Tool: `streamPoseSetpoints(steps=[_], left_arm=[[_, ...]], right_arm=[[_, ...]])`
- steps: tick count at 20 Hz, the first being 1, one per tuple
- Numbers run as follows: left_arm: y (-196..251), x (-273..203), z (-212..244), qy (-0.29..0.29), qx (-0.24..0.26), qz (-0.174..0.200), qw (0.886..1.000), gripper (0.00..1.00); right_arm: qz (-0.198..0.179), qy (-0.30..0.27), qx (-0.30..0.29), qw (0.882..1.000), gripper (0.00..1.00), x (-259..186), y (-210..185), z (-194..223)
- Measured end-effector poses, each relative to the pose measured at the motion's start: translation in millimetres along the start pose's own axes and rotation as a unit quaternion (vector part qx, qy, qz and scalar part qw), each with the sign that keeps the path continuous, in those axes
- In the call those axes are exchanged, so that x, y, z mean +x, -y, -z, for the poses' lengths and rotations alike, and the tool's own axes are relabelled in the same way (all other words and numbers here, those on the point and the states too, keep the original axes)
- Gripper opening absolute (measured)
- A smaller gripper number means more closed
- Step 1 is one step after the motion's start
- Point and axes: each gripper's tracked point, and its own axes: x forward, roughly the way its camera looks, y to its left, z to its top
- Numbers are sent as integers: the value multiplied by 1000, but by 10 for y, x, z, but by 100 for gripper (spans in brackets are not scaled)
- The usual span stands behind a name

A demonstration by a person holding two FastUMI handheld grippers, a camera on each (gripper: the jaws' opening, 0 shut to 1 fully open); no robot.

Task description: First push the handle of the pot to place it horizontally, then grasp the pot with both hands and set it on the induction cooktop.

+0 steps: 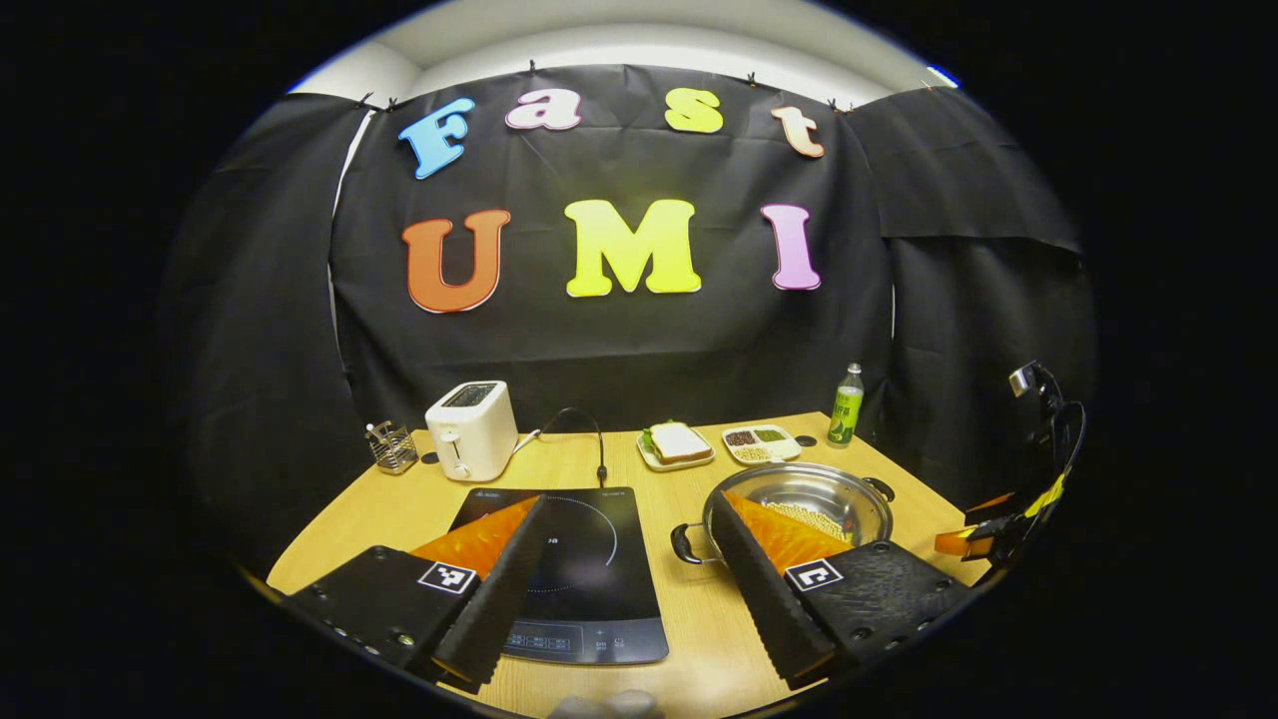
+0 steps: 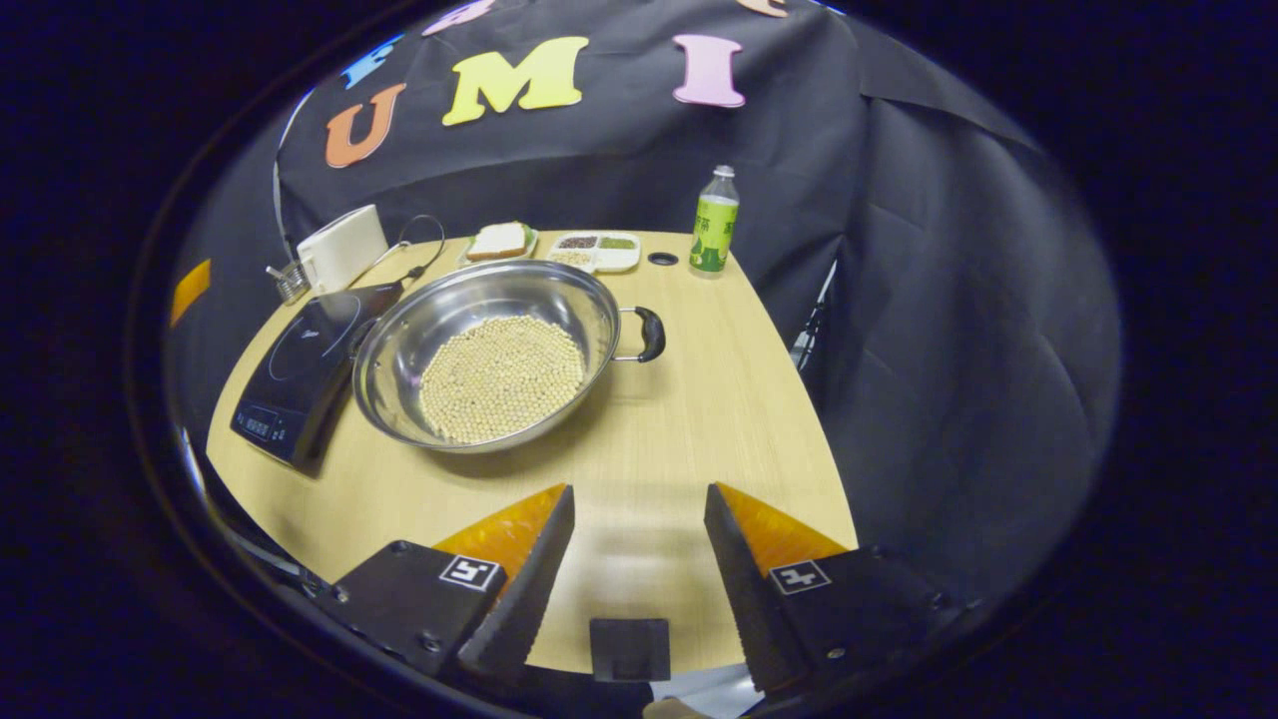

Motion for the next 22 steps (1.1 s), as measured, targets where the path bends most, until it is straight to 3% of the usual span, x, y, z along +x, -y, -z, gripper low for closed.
streamPoseSetpoints(steps=[7,22], left_arm=[[231,193,408,-49,-14,13,999,97],[549,1287,1077,-162,-31,-12,986,97]], right_arm=[[-17,8,1,1000,83,9,-67,-152],[-54,-20,-43,997,84,1096,-78,-994]])
